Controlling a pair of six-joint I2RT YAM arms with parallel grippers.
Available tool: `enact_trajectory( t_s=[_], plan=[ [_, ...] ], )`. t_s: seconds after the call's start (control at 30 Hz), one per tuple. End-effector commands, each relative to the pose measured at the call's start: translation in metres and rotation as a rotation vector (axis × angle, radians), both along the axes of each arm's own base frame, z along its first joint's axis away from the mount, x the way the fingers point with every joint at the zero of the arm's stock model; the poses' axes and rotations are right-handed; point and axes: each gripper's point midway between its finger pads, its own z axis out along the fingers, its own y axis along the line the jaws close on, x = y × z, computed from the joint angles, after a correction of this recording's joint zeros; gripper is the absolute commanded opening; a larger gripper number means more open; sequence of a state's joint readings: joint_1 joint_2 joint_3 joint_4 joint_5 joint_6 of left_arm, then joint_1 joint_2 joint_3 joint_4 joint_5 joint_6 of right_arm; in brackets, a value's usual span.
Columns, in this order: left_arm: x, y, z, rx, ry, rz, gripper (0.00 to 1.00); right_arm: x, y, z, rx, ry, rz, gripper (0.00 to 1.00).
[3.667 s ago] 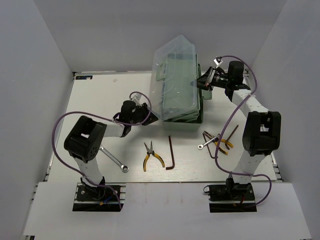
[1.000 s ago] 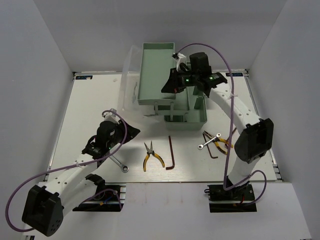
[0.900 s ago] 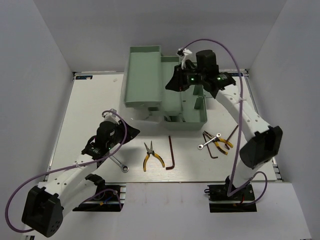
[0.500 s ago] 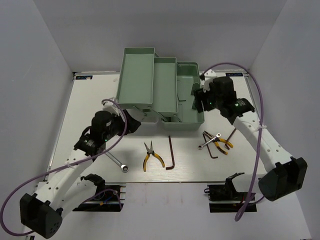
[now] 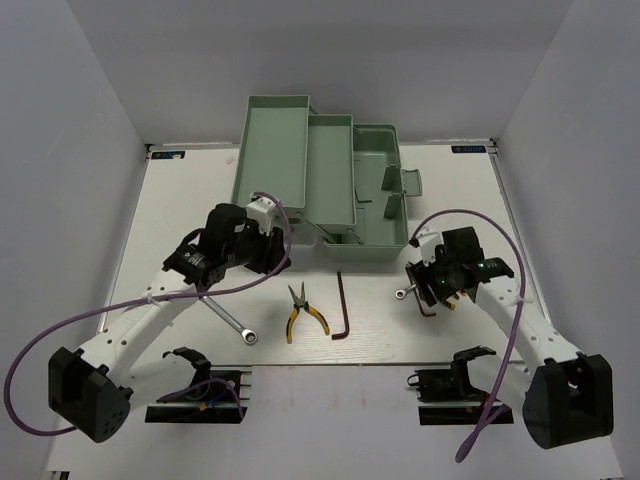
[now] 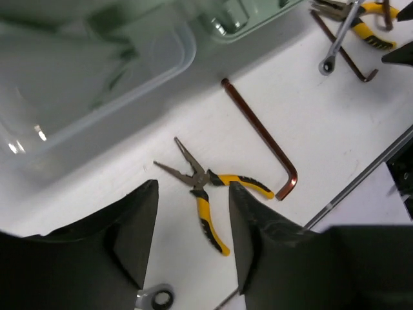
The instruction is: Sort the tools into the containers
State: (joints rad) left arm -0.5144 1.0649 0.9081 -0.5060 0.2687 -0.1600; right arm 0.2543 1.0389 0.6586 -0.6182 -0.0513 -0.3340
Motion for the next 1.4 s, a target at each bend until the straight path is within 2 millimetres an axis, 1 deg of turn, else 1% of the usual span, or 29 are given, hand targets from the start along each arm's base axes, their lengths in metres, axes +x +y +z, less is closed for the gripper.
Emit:
enact_trajectory(
  t_s=[0.0,0.03,0.07,0.1,0.13,0.17,0.2,0.23,0.27,0.3,0.33,0.37,0.4,0.47,0.53,0.57,0.6,0.63,0.67,0.77,0.8,0.83,0.93,1.0,1.03,1.17,1.3,1.33,1.37],
  plan=[
    [-0.002,0.004,0.004,0.015,-0.061,0.001,0.6,0.005,0.02,0.003,0.047,-0.083,0.273,0.73],
    [-0.002,0.007,-0.003,0.029,-0.051,0.01,0.62,-0.005,0.03,-0.005,0.074,-0.09,0.426,0.77],
    [-0.004,0.01,-0.002,0.03,-0.062,0.019,0.62,-0.006,0.029,-0.008,0.064,-0.11,0.47,0.79],
    [-0.006,0.014,-0.011,0.042,-0.057,0.03,0.63,0.0,0.032,-0.013,0.056,-0.16,0.507,0.79],
    [-0.009,0.015,-0.015,0.044,-0.053,0.03,0.63,0.001,0.035,-0.014,0.026,-0.218,0.658,0.79],
    [-0.01,0.018,-0.021,0.051,-0.053,0.039,0.63,-0.001,0.034,-0.02,0.008,-0.213,0.715,0.77],
    [-0.013,0.02,-0.02,0.044,-0.065,0.039,0.63,0.0,0.033,-0.025,-0.017,-0.214,0.782,0.74],
    [-0.014,0.023,-0.02,0.048,-0.07,0.048,0.63,0.003,0.033,-0.028,-0.029,-0.211,0.821,0.67],
    [-0.017,0.024,-0.025,0.051,-0.065,0.048,0.63,0.015,0.036,-0.017,-0.039,-0.241,0.838,0.62],
    [-0.018,0.027,-0.024,0.049,-0.078,0.056,0.63,0.018,0.038,-0.013,-0.029,-0.232,0.888,0.54],
    [-0.019,0.027,-0.021,0.044,-0.087,0.057,0.63,0.012,0.039,-0.018,-0.016,-0.206,0.915,0.5],
    [-0.018,0.029,-0.021,0.049,-0.09,0.065,0.63,0.022,0.042,-0.001,-0.027,-0.242,0.963,0.48],
    [-0.018,0.029,-0.017,0.042,-0.101,0.066,0.63,0.019,0.047,0.001,0.008,-0.237,0.99,0.48],
    [-0.018,0.029,-0.017,0.042,-0.102,0.066,0.65,0.027,0.046,0.008,-0.02,-0.288,1.043,0.49],
    [-0.018,0.029,-0.017,0.042,-0.102,0.066,0.65,0.029,0.043,0.008,-0.036,-0.287,1.07,0.49],
    [-0.018,0.029,-0.017,0.042,-0.102,0.066,0.65,0.028,0.042,0.004,-0.047,-0.281,1.11,0.49],
    [-0.018,0.029,-0.017,0.042,-0.102,0.066,0.65,0.031,0.042,0.006,-0.048,-0.283,1.129,0.49],
    [-0.018,0.029,-0.017,0.042,-0.102,0.066,0.65,0.021,0.038,-0.003,-0.044,-0.232,1.18,0.49],
    [-0.018,0.029,-0.017,0.042,-0.102,0.066,0.65,0.02,0.036,-0.008,-0.04,-0.211,1.196,0.49],
    [-0.018,0.029,-0.017,0.042,-0.102,0.066,0.65,0.014,0.032,-0.014,-0.03,-0.163,1.255,0.48],
    [-0.018,0.029,-0.017,0.042,-0.102,0.066,0.65,0.015,0.031,-0.01,-0.026,-0.16,1.27,0.46],
    [-0.018,0.029,-0.017,0.042,-0.102,0.066,0.65,0.015,0.028,-0.011,-0.019,-0.147,1.262,0.46],
    [-0.018,0.029,-0.017,0.042,-0.102,0.066,0.65,0.024,0.026,-0.015,-0.034,-0.178,1.246,0.45],
    [-0.018,0.029,-0.017,0.042,-0.102,0.066,0.65,0.033,0.027,-0.017,-0.059,-0.23,1.238,0.45],
    [-0.018,0.029,-0.017,0.042,-0.102,0.066,0.65,0.032,0.026,-0.02,-0.062,-0.23,1.234,0.45],
    [-0.018,0.029,-0.017,0.042,-0.102,0.066,0.65,0.037,0.026,-0.02,-0.045,-0.231,1.232,0.45],
    [-0.018,0.029,-0.017,0.042,-0.102,0.066,0.65,0.042,0.024,-0.029,-0.057,-0.219,1.255,0.45],
    [-0.018,0.029,-0.02,0.047,-0.094,0.066,0.65,0.039,0.024,-0.03,-0.051,-0.202,1.261,0.45],
    [-0.018,0.029,-0.02,0.047,-0.094,0.066,0.65,0.043,0.025,-0.028,-0.051,-0.207,1.273,0.45]
  ],
)
